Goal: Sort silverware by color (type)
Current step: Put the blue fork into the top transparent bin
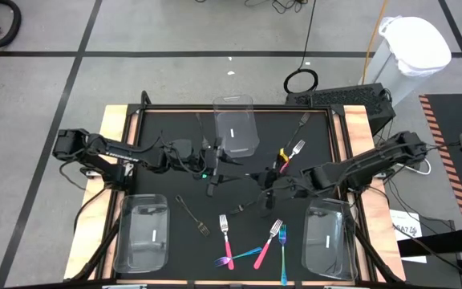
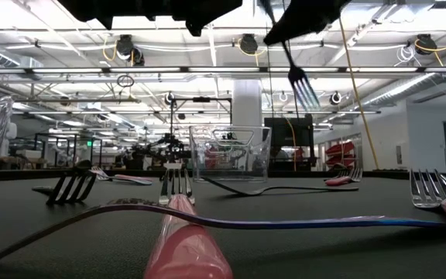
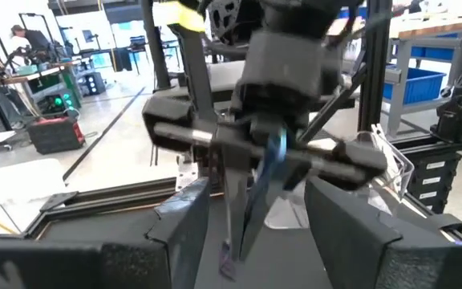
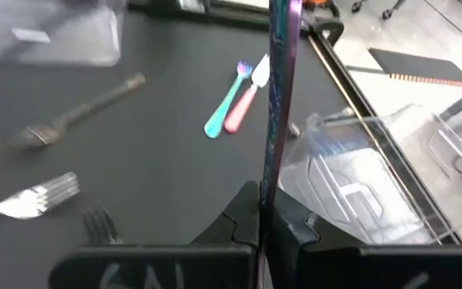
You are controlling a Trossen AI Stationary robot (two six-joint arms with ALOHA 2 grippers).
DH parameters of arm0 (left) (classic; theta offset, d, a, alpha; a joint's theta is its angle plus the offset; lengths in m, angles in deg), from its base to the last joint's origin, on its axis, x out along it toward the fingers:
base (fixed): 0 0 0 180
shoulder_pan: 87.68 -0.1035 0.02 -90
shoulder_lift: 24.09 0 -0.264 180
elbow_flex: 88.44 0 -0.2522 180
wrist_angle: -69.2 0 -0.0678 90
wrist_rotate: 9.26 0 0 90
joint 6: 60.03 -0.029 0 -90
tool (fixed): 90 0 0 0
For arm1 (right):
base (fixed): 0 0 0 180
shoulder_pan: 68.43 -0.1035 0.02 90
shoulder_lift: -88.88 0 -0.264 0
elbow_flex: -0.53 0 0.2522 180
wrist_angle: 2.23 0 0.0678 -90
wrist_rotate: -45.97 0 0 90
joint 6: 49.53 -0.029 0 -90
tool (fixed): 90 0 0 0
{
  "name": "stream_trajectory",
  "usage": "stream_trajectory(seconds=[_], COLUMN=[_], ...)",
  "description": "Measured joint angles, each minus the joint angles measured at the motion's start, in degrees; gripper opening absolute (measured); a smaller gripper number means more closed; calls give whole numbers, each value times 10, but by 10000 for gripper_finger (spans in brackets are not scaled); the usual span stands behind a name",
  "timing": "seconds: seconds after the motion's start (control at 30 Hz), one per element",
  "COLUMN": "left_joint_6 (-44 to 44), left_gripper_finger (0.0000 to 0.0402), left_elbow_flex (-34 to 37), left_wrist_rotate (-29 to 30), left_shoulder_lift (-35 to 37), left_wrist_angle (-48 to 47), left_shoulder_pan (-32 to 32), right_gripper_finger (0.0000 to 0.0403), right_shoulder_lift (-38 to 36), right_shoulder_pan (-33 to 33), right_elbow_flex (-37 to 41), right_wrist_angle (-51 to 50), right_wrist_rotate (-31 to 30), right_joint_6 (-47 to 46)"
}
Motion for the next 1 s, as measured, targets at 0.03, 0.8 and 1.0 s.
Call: stream_trajectory(seconds=[0.03, 0.8, 1.0], left_joint_6=[0, 25, 26], left_gripper_finger=[208, 207, 207], left_elbow_flex=[0, -28, -80], left_wrist_rotate=[0, 7, 7], left_shoulder_lift=[1, -76, -140], left_wrist_angle=[-3, 95, 93], left_shoulder_pan=[1, 41, 47], right_gripper_finger=[1, 2, 3], right_shoulder_lift=[-10, -149, -149], right_shoulder_pan=[-7, -74, -74], right_elbow_flex=[0, 127, 133], right_wrist_angle=[-9, 230, 248], right_wrist_rotate=[-3, -9, -10], right_joint_6=[-2, 75, 87])
